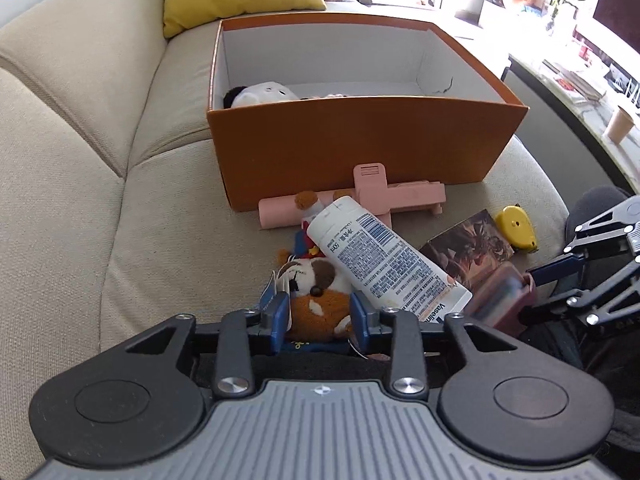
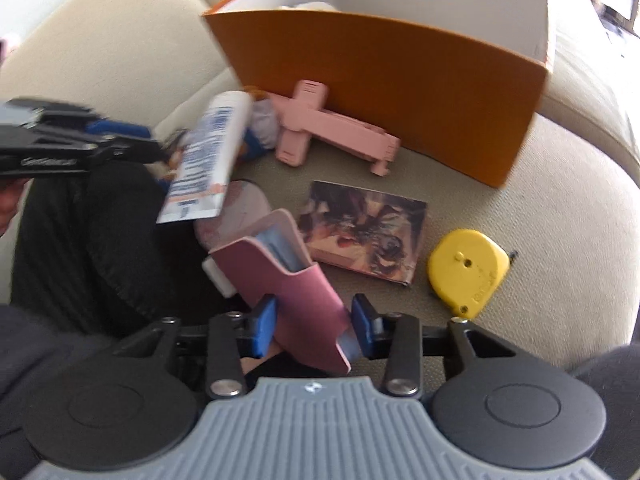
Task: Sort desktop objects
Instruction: 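Grasp the pink card holder with right gripper while left grasps brown plush dog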
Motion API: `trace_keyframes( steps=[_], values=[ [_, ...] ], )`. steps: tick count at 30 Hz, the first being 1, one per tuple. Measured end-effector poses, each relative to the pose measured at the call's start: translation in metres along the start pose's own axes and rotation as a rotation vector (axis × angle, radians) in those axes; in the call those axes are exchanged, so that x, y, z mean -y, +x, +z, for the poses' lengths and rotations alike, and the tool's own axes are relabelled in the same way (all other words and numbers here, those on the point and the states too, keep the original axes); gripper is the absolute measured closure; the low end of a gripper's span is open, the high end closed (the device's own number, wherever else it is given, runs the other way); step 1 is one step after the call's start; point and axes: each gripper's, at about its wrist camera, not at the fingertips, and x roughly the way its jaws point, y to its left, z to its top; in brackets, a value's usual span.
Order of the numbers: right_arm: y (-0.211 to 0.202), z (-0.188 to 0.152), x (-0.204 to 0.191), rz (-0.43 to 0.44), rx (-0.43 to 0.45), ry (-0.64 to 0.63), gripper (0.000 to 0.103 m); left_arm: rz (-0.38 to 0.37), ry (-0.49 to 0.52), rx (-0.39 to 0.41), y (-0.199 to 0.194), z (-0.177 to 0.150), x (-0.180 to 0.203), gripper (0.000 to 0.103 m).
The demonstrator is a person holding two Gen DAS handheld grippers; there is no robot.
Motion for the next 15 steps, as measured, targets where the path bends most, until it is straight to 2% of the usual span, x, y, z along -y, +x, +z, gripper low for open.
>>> trace_keyframes(
  steps=[1, 7, 9, 13, 15],
  values=[
    [-0.001, 0.0, -0.005, 0.011, -0.001, -0.035, 0.062, 0.001, 0.014, -0.009, 0.003, 0.001, 0.001, 0.053],
    [0.007, 0.01, -0.023, -0.017, -0.031, -0.202, 0.061, 0.034, 0.123, -0.059, 0.021, 0.005, 0.011, 0.052],
    [0.007, 0.012, -0.023, -0.008, -0.057, -0.248, 0.062, 0.04, 0.168, -0.06, 0.023, 0.007, 0.015, 0.051],
    [0.0, 0.014, -0.022, 0.038, -0.114, -0.319, 0.072, 0.045, 0.242, -0.063, 0.026, 0.009, 0.023, 0.047],
    [0.001, 0.015, -0.024, 0.056, -0.135, -0.353, 0.072, 0.052, 0.272, -0.053, 0.028, 0.009, 0.027, 0.044]
  ],
)
